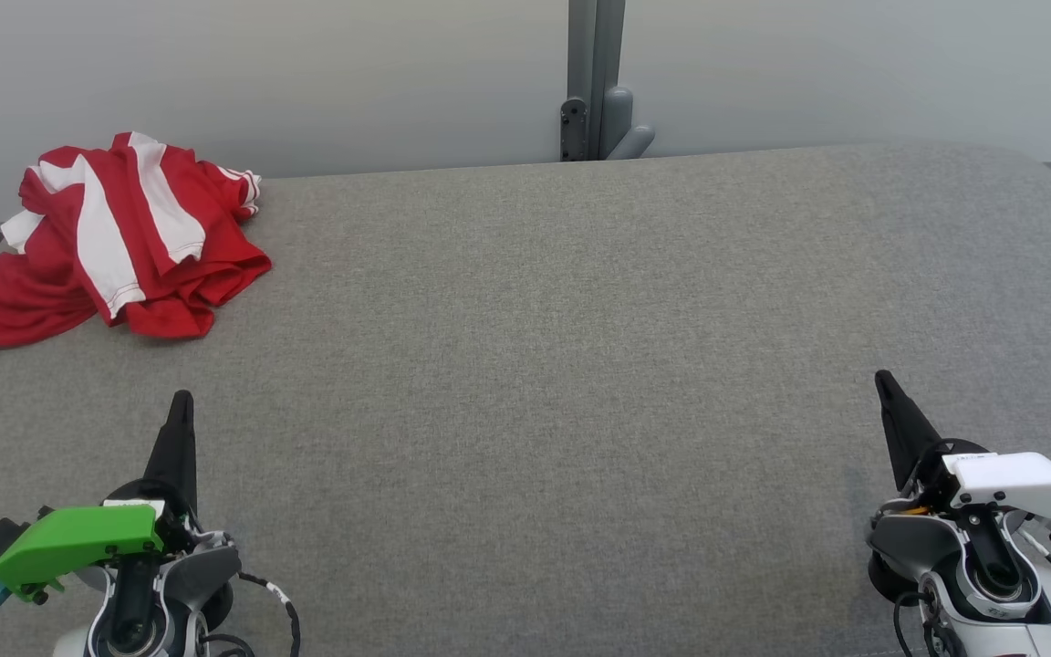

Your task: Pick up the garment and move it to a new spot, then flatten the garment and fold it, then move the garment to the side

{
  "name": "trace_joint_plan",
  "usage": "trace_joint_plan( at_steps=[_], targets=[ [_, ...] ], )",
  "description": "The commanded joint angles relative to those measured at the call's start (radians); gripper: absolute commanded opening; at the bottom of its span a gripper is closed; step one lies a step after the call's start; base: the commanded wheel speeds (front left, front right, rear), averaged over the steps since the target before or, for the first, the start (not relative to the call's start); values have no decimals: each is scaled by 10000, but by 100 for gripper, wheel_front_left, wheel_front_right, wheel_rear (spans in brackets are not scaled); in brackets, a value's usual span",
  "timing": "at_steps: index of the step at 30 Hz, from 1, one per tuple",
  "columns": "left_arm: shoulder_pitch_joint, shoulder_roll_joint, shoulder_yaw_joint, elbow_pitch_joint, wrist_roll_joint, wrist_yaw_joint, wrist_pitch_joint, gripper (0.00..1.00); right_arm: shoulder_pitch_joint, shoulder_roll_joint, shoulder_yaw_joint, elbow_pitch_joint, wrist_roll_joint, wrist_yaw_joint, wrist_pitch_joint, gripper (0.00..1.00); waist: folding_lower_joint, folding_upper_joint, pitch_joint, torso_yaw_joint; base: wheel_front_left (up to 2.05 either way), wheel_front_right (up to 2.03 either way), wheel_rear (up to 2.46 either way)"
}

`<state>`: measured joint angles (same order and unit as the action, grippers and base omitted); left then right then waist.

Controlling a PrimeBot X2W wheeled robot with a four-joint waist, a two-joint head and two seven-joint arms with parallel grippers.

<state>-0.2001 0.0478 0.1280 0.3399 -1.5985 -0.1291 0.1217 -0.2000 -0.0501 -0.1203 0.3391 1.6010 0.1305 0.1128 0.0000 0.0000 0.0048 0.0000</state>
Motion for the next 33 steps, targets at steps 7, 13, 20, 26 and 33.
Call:
trace_joint_plan(
  at_steps=[7,13,20,26,33],
  targets=[
    [-109,51,20,2,-33,-60,-21,0,-100,-6,-1,17,12,4,13,0,0,0,0,0,0,0,0],
    [-109,51,20,2,-33,-60,-21,0,-100,-6,-1,17,12,4,13,0,0,0,0,0,0,0,0],
    [-109,51,20,2,-33,-60,-21,0,-100,-6,-1,17,12,4,13,0,0,0,0,0,0,0,0],
    [-109,51,20,2,-33,-59,-21,0,-100,-6,-1,17,11,4,13,0,0,0,0,0,0,0,0],
    [-109,51,20,2,-33,-60,-21,0,-100,-6,-1,17,11,4,13,0,0,0,0,0,0,0,0]
  ],
)
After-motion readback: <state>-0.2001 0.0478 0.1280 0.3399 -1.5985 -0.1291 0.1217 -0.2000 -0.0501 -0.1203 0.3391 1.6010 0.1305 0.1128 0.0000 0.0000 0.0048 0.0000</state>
